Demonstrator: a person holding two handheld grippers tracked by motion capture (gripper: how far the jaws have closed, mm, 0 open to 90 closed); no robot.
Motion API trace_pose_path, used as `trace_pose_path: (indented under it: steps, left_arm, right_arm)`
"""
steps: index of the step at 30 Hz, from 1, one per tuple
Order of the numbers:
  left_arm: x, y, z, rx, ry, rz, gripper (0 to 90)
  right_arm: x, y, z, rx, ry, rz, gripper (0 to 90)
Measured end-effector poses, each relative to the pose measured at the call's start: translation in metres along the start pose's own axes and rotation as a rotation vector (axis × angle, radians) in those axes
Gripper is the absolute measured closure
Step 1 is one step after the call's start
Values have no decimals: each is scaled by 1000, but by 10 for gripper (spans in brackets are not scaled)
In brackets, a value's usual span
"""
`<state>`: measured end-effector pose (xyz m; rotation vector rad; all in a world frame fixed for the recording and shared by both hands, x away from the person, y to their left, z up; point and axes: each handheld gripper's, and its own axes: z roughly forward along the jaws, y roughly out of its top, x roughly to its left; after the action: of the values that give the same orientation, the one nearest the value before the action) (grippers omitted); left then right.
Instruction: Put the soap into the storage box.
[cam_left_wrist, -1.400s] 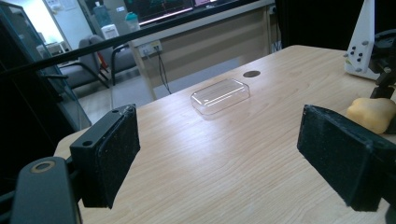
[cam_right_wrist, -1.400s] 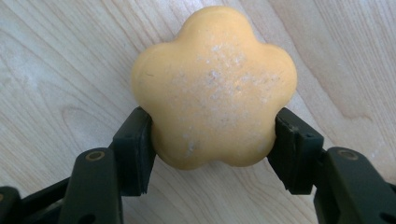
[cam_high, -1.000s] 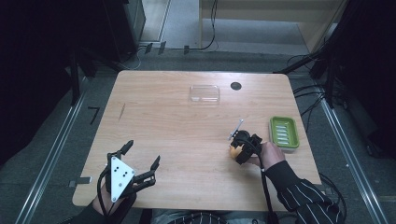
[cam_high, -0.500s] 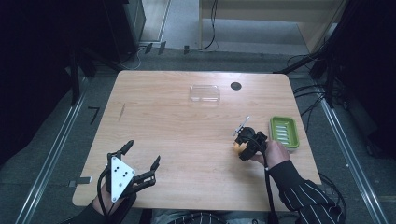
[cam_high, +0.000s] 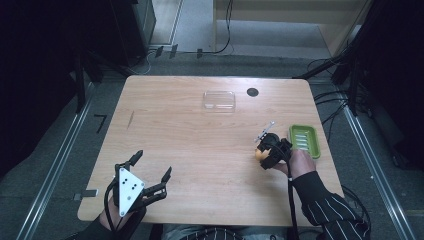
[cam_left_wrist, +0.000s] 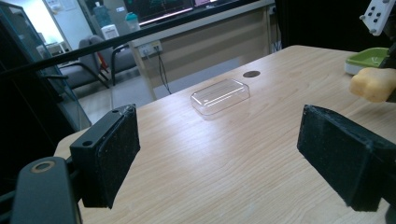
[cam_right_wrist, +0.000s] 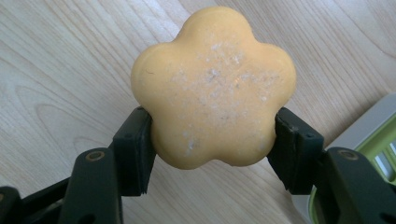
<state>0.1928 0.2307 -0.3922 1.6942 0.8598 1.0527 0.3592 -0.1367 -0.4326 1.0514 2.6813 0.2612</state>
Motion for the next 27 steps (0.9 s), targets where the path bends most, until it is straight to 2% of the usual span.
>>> trace_pose_path:
  steps: [8, 27]
  left_arm:
    - [0, 0, 0, -2, -2, -1, 135]
    - [0, 0, 0, -1, -2, 4, 135]
  right_arm:
    - [-7, -2, -4, -8, -16, 11, 405]
    - [-25, -10, -14, -39, -57, 75, 406]
